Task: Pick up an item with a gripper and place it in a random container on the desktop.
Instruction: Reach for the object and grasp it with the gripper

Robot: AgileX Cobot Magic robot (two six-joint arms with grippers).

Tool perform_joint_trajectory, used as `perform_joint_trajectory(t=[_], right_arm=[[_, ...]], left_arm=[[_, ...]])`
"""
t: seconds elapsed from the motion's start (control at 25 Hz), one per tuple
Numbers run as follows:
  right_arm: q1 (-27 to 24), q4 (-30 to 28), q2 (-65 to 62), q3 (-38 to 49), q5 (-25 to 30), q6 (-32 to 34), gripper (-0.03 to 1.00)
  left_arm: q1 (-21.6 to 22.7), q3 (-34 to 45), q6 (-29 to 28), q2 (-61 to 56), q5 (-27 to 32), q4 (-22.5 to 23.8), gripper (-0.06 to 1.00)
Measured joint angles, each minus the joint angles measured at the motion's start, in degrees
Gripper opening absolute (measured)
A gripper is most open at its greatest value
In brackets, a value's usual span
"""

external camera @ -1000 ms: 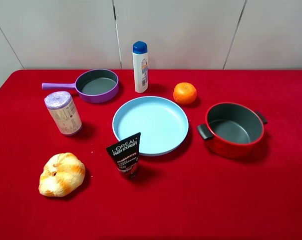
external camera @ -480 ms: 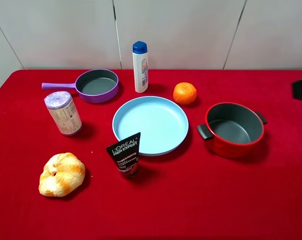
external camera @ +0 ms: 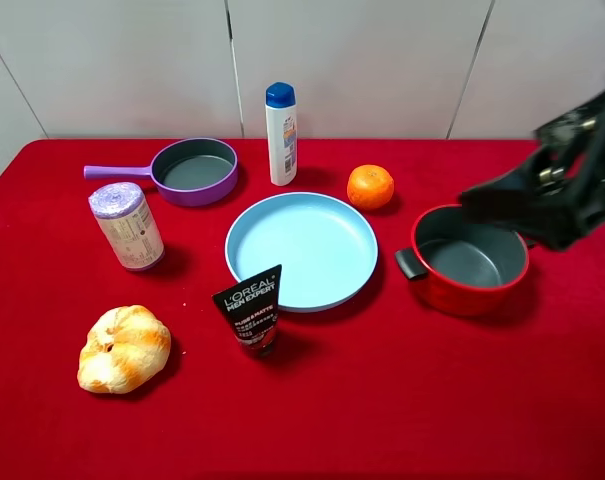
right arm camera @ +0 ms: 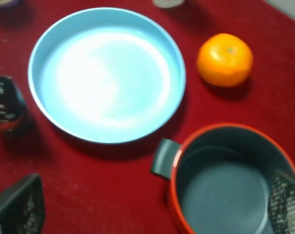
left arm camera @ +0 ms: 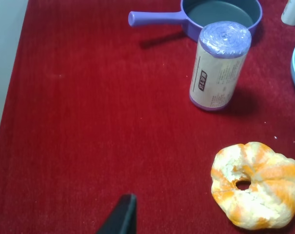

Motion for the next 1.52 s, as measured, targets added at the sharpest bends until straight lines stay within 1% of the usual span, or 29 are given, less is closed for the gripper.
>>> perform_joint_trajectory(t=[0.2, 0.36, 0.76, 0.88, 1.12, 1.24, 1.4, 1.52], right_arm=[[5.2, -0.2, 4.8, 0.0, -1.4, -3.6, 0.69], [7.8, -0.3, 8.1, -0.9, -1.4, -5.6, 0.69], [13.7, -1.7, 18.7, -10.1, -0.8, -7.2, 0.69], [15.0, -2.0, 22.3, -13.4, 1.3, -7.6, 0.69], [15.5, -2.5, 30.0, -21.0, 9.8, -9.3, 0.69], [15.5, -2.6, 33.6, -24.8, 13.2, -9.8, 0.69], [15.5, -2.6, 37.4, -29.0, 15.8, -10.4, 0.69], [16.8, -3.4, 39.4, -30.6, 16.8, -11.4, 0.69]], left_arm=[[0.0, 0.0, 0.0, 0.0, 0.0, 0.0, 0.99], [0.0, 0.0, 0.0, 0.0, 0.0, 0.0, 0.99], [0.0, 0.0, 0.0, 0.0, 0.0, 0.0, 0.99], [0.0, 0.0, 0.0, 0.0, 0.0, 0.0, 0.99], [0.0, 0.0, 0.0, 0.0, 0.0, 0.0, 0.99], [0.0, 0.0, 0.0, 0.0, 0.0, 0.0, 0.99], [0.0, 0.0, 0.0, 0.0, 0.0, 0.0, 0.99], [0.0, 0.0, 0.0, 0.0, 0.0, 0.0, 0.99]])
